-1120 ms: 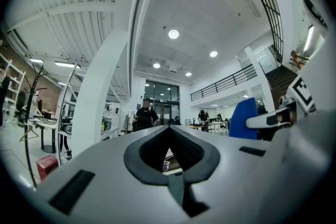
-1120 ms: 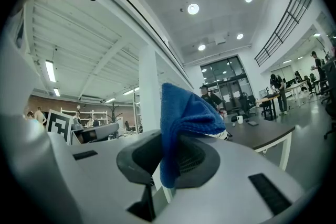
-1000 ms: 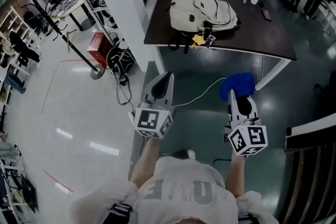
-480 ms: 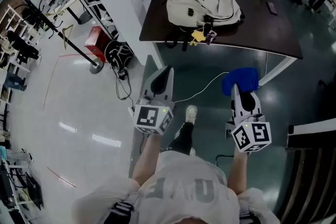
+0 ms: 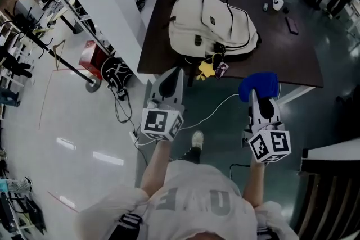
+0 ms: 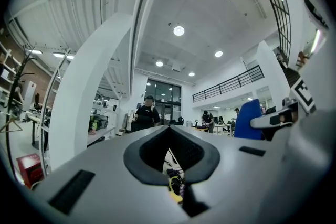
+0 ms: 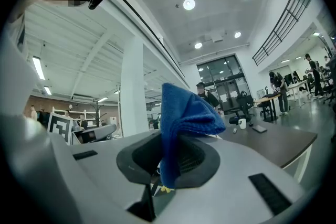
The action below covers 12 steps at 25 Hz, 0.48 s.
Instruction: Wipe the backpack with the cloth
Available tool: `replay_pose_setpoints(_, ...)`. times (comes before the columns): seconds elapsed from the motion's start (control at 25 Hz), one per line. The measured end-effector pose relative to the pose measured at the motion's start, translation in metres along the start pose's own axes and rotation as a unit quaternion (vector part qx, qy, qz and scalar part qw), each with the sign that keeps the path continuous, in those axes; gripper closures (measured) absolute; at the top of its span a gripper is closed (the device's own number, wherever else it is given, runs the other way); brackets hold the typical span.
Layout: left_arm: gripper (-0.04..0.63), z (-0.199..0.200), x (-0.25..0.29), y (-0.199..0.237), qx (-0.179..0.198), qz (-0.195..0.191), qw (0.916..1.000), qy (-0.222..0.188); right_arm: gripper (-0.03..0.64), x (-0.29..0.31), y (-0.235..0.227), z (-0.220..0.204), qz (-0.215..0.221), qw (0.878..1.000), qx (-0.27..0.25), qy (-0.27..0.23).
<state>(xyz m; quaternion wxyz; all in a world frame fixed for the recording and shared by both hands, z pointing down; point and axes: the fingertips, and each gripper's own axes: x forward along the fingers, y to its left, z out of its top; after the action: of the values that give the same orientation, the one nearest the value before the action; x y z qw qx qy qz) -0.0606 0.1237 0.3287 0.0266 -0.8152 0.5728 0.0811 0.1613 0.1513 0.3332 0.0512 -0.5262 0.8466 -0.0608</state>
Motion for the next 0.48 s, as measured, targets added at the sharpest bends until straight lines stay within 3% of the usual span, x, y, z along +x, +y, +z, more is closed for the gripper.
replay_pose_setpoints(0.24, 0.594, 0.006, 0.083, 0.045, 0.002, -0.005, 0.9999, -0.014, 0.572, 0.084, -0.03, 0.017, -0.01, 1.0, 0.003, -0.015)
replay_pose_setpoints(0.48, 0.594, -0.008, 0.13, 0.069, -0.01, 0.003, 0.9999, -0.001, 0.572, 0.132, -0.046, 0.022, -0.004, 1.0, -0.008, -0.005)
